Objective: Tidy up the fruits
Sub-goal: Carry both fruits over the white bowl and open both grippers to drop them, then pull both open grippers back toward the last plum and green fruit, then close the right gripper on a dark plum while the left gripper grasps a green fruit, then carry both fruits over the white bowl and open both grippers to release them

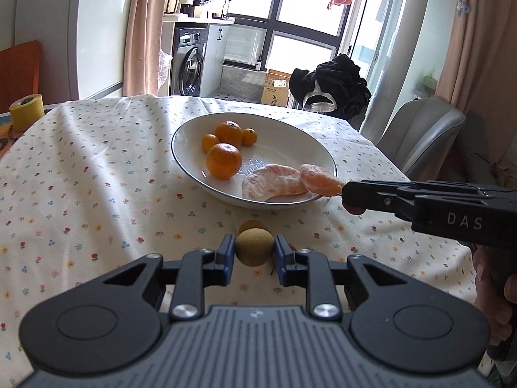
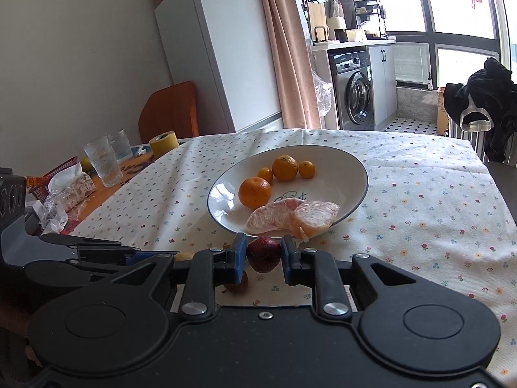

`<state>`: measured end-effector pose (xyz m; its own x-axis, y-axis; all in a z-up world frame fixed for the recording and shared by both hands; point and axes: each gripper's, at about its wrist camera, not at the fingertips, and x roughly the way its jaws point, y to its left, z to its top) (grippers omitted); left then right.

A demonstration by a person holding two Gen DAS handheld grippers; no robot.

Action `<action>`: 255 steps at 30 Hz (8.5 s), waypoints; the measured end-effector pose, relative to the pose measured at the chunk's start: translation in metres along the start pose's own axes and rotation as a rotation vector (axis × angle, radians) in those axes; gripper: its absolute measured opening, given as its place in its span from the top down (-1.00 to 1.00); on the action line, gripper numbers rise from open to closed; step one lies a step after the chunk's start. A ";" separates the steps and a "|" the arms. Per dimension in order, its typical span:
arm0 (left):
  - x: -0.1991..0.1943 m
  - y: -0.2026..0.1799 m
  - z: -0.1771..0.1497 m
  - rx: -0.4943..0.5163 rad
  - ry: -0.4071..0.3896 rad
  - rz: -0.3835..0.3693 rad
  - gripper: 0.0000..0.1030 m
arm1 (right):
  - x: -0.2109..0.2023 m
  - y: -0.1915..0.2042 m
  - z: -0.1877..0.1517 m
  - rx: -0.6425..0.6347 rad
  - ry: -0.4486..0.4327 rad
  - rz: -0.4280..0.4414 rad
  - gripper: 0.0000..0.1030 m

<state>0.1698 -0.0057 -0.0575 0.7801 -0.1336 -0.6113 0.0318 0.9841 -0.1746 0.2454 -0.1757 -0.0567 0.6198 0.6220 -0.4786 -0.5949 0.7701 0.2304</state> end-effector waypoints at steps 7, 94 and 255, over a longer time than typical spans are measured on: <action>-0.002 0.002 0.016 0.000 -0.040 0.005 0.53 | 0.005 0.000 0.013 0.003 -0.025 -0.003 0.59; -0.031 0.051 0.006 -0.101 -0.117 0.114 -0.82 | 0.001 0.003 -0.003 0.033 -0.034 0.001 -1.00; 0.030 0.014 0.049 -0.049 -0.059 0.089 0.50 | 0.046 -0.048 0.037 0.009 0.008 -0.057 0.57</action>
<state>0.2243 0.0096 -0.0407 0.8139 -0.0378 -0.5798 -0.0682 0.9848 -0.1599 0.3217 -0.1790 -0.0589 0.6485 0.5759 -0.4978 -0.5541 0.8055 0.2101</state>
